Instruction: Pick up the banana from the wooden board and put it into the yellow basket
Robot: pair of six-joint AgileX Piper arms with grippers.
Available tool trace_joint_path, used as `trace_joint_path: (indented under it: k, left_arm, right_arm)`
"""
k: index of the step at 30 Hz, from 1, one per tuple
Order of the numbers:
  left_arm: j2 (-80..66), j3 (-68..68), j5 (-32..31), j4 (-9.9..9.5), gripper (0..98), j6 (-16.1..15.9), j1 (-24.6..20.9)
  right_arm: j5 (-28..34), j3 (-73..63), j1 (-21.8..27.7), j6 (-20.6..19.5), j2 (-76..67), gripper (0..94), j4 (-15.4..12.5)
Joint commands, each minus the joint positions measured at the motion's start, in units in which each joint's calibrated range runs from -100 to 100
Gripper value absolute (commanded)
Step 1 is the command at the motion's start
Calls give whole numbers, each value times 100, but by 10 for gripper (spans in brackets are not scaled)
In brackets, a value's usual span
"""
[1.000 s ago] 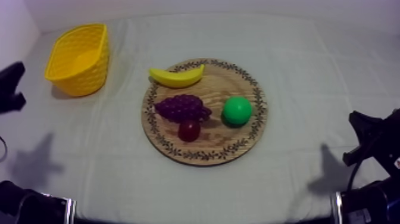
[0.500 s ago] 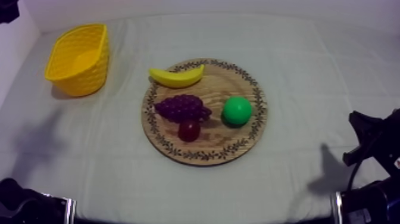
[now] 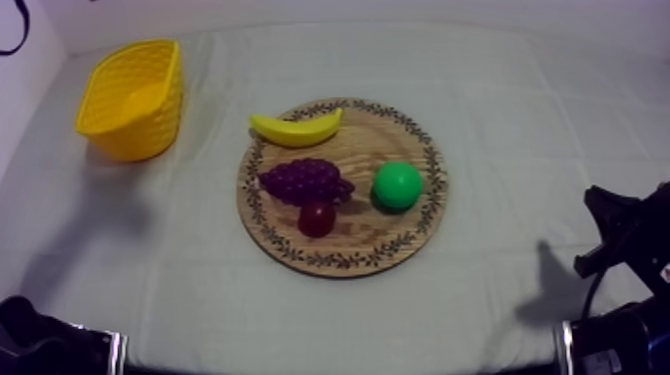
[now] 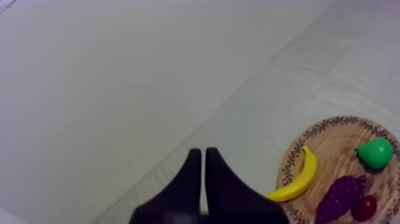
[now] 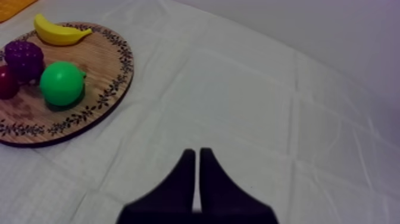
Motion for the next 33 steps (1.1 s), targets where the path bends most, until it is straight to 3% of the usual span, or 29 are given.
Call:
trace_joint_path:
  k: [1, 16, 27, 33]
  left_arm:
    - [399, -232, 174, -6, 21, -142, 41]
    - [1982, -328, 298, 148, 44, -940, -32]
    - [2345, 10, 326, 100, 52, -1125, 302]
    - [2566, 547, -44, 118, 57, -1146, 471]
  right_arm:
    - [-1, -3, 1, -1, -4, 5, -2]
    - [-1, -3, 1, -1, -4, 5, -2]
    - [-1, -3, 1, -1, -4, 5, -2]
    - [-1, -3, 1, -1, -4, 5, -2]
